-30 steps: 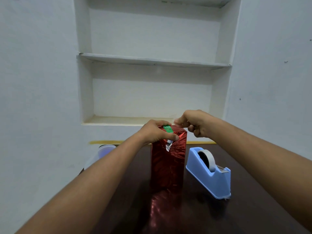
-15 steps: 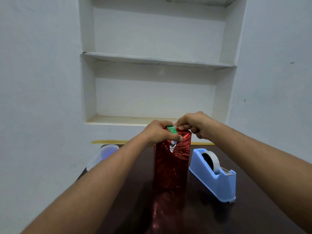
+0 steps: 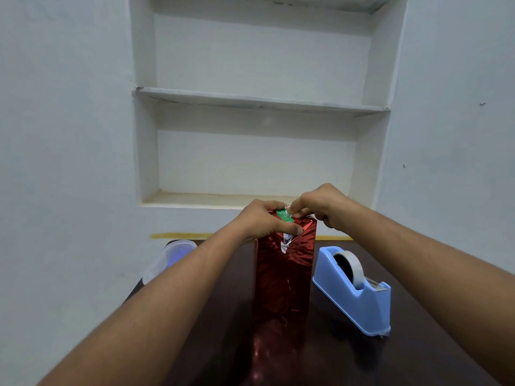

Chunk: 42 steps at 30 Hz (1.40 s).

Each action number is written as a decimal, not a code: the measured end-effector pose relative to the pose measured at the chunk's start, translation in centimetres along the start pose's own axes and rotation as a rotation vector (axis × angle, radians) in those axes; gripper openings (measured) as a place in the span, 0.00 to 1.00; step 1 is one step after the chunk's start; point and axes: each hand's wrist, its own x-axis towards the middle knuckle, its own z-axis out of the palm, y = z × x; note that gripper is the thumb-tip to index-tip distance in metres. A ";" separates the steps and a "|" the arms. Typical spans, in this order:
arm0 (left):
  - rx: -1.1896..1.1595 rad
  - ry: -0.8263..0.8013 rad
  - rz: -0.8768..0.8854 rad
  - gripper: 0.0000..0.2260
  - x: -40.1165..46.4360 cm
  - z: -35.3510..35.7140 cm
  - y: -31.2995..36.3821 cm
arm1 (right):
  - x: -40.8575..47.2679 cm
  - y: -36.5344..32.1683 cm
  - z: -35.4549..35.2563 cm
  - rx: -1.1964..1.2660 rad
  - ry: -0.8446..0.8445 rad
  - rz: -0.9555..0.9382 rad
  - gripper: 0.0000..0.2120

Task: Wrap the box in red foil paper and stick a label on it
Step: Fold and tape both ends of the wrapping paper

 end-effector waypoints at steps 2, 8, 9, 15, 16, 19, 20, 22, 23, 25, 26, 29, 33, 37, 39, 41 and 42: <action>0.008 -0.010 0.000 0.29 0.1 0.1 0.0 | 0.0 -0.1 0.0 -0.016 0.008 0.011 0.12; 0.010 -0.011 -0.006 0.27 -0.1 0.0 0.1 | 0.1 -0.3 0.0 -0.038 0.001 0.033 0.16; 0.009 -0.007 -0.009 0.27 -0.2 -0.1 0.2 | 0.2 -0.2 0.0 -0.036 0.013 0.033 0.18; -0.008 -0.035 -0.008 0.28 -0.1 0.1 0.3 | 0.2 1.0 0.4 0.161 -0.052 0.028 0.12; -0.019 -0.034 -0.010 0.29 0.0 0.1 0.2 | -0.1 1.2 0.7 0.245 -0.078 0.073 0.08; -0.028 -0.033 -0.007 0.28 0.0 0.0 0.1 | -0.6 1.8 1.8 0.445 -0.147 0.171 0.06; -0.031 -0.037 -0.010 0.30 0.1 0.1 0.1 | -0.7 1.8 2.1 0.482 -0.166 0.175 0.08; -0.047 -0.044 -0.013 0.33 0.1 0.1 0.0 | -1.0 1.6 2.2 0.537 -0.178 0.147 0.10; -0.046 -0.044 -0.007 0.33 0.1 0.1 0.1 | -1.3 1.5 2.1 0.554 -0.185 0.127 0.12; -0.039 -0.030 -0.005 0.34 0.1 0.1 0.0 | -1.6 1.5 1.9 0.588 -0.238 0.080 0.22; -0.039 -0.029 -0.005 0.34 0.1 0.1 0.0 | -1.5 1.6 2.0 0.583 -0.256 0.057 0.27; -0.028 -0.039 -0.010 0.33 -0.2 0.0 0.3 | -1.1 1.9 2.3 0.566 -0.204 0.038 0.26; -0.029 -0.036 -0.008 0.35 -0.5 0.0 0.5 | -0.9 2.3 2.5 0.618 -0.189 0.015 0.27; -0.016 -0.043 0.002 0.30 -0.8 -0.2 0.7 | -1.8 2.6 1.9 0.611 -0.261 -0.016 0.27; -0.025 -0.040 -0.003 0.29 -0.8 -0.2 0.8 | -2.0 2.6 1.8 0.566 -0.222 -0.009 0.23; -0.035 -0.036 -0.005 0.30 -0.9 -0.2 0.8 | -1.8 2.7 1.9 0.497 -0.149 -0.022 0.14; -0.036 -0.041 -0.005 0.30 -0.9 -0.1 0.8 | -1.7 2.9 1.9 0.471 -0.123 -0.042 0.10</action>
